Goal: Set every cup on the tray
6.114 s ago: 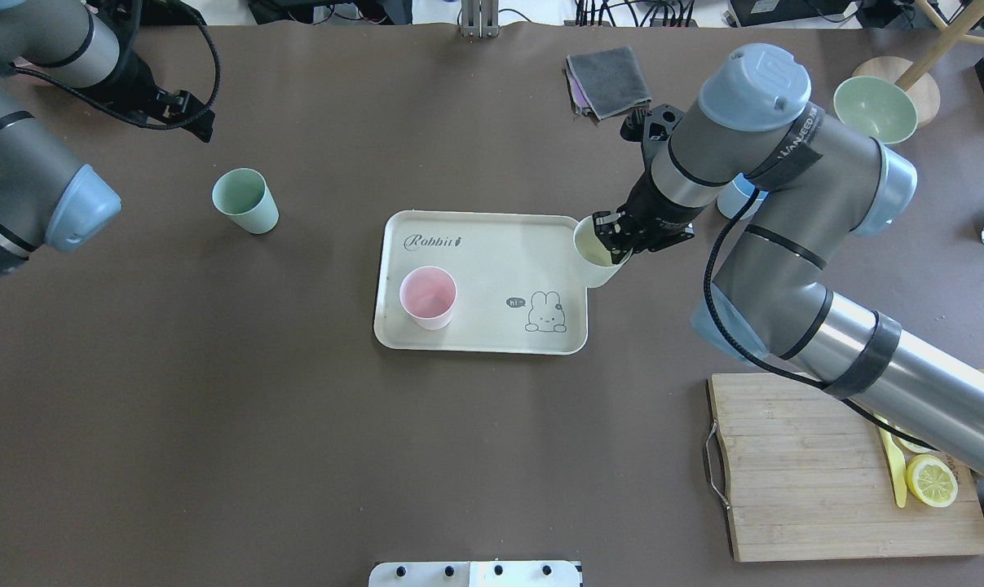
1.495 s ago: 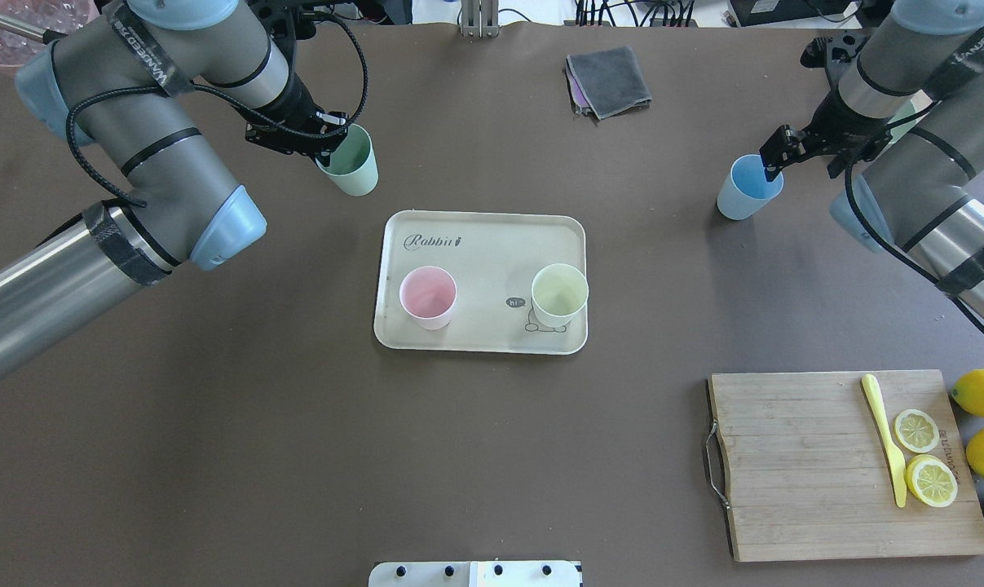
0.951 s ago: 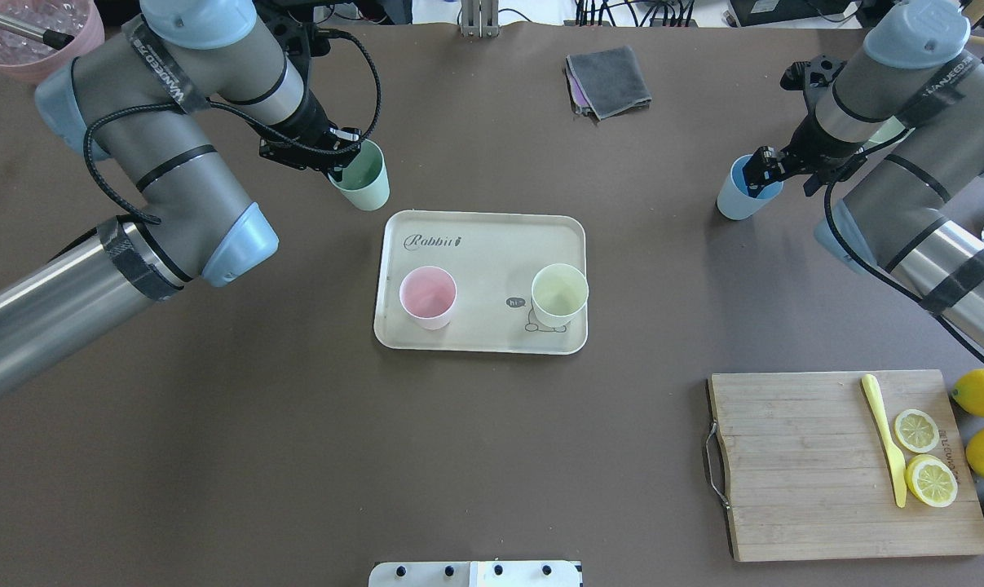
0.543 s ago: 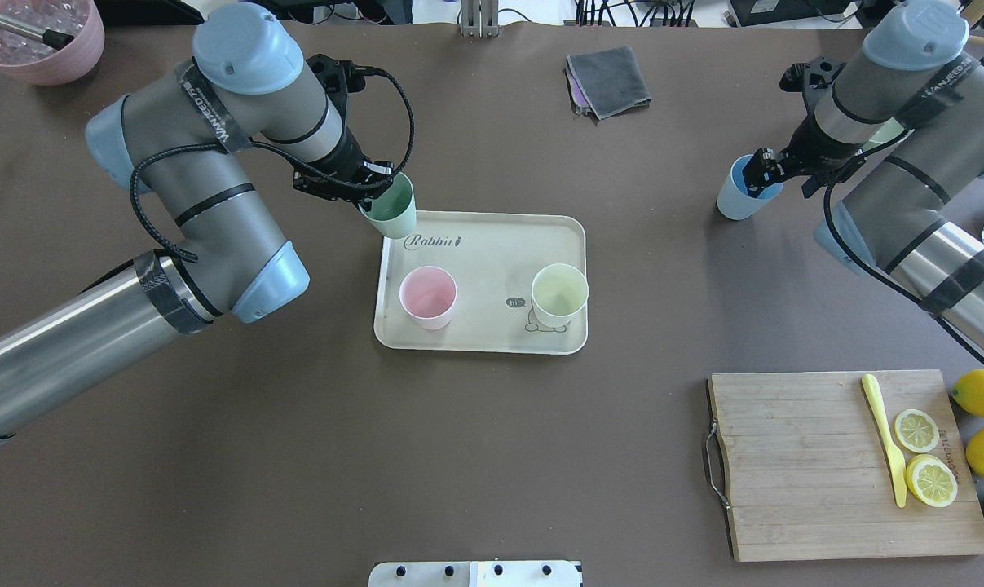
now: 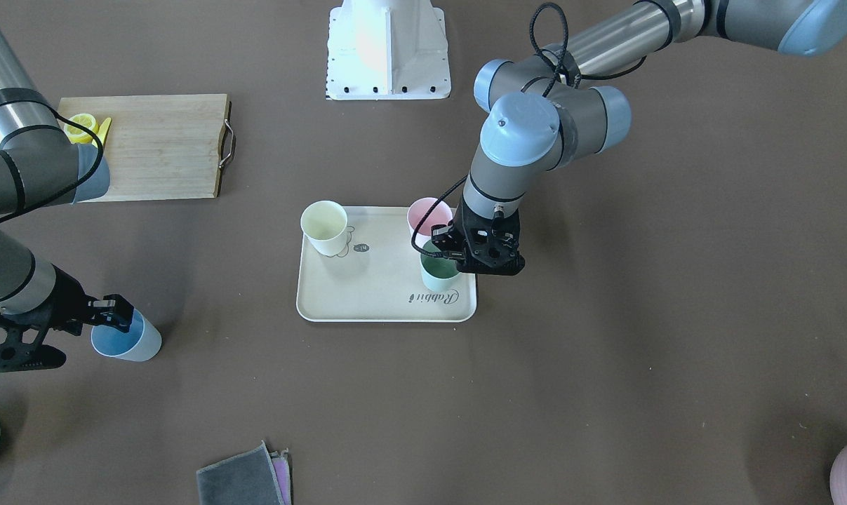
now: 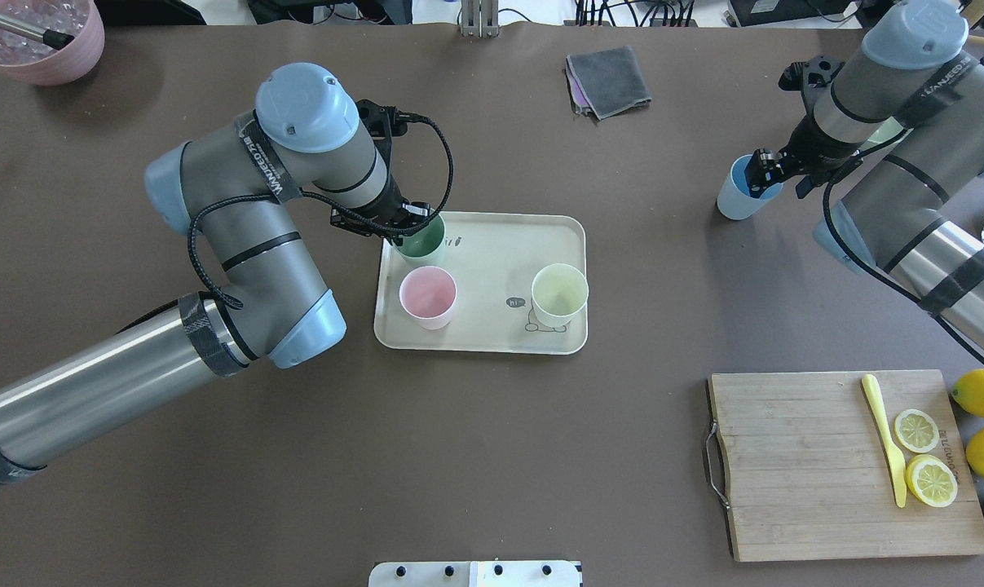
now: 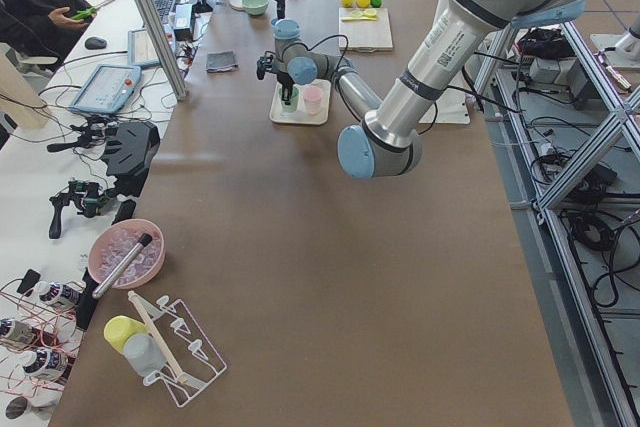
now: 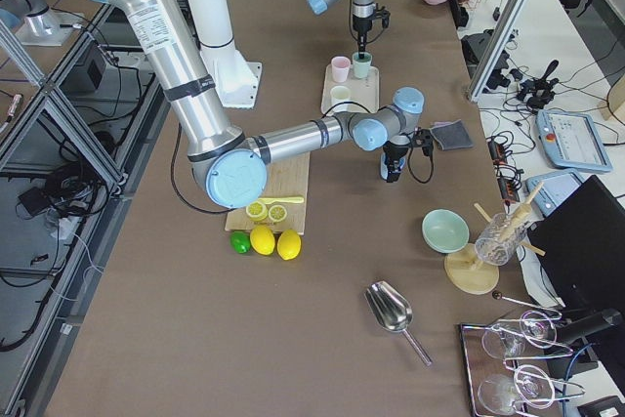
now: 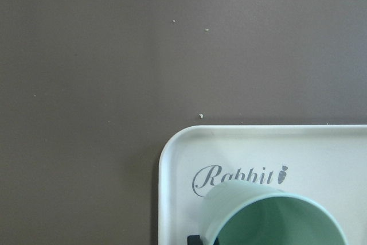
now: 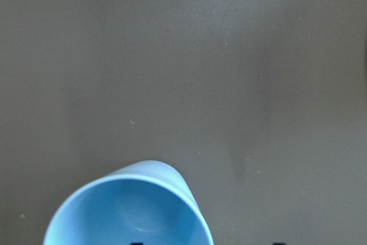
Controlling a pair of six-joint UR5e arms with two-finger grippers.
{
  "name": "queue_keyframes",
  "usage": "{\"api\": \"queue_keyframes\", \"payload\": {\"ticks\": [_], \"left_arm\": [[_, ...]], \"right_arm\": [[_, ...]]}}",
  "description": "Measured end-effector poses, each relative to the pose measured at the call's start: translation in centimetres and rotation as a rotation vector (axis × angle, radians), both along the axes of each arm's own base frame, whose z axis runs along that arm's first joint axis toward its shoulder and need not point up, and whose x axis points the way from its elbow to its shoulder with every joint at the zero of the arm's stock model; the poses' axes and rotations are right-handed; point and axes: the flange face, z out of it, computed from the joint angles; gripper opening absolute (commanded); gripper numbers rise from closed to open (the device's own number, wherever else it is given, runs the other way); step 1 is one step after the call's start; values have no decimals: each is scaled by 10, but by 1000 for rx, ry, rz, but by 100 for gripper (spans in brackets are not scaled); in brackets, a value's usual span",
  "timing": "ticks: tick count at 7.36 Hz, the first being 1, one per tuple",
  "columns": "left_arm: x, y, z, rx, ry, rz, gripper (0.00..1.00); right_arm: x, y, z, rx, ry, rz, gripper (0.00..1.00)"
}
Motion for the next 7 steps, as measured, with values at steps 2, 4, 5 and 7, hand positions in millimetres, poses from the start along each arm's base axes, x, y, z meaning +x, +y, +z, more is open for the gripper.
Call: {"api": "queue_keyframes", "payload": {"ticks": [2, 4, 5, 7], "left_arm": [[2, -1, -1, 14, -9, -13, 97], [-6, -8, -14, 40, -1, -39, 97], [-20, -20, -19, 46, 7, -51, 97], [-64, -52, -14, 66, 14, -42, 97]], "right_arm": [[-1, -1, -4, 3, -6, -2, 0], [8, -12, -27, -6, -39, 5, 0], [15, -21, -48, -26, -67, 8, 0], [20, -33, -91, -49, -98, 11, 0]]}}
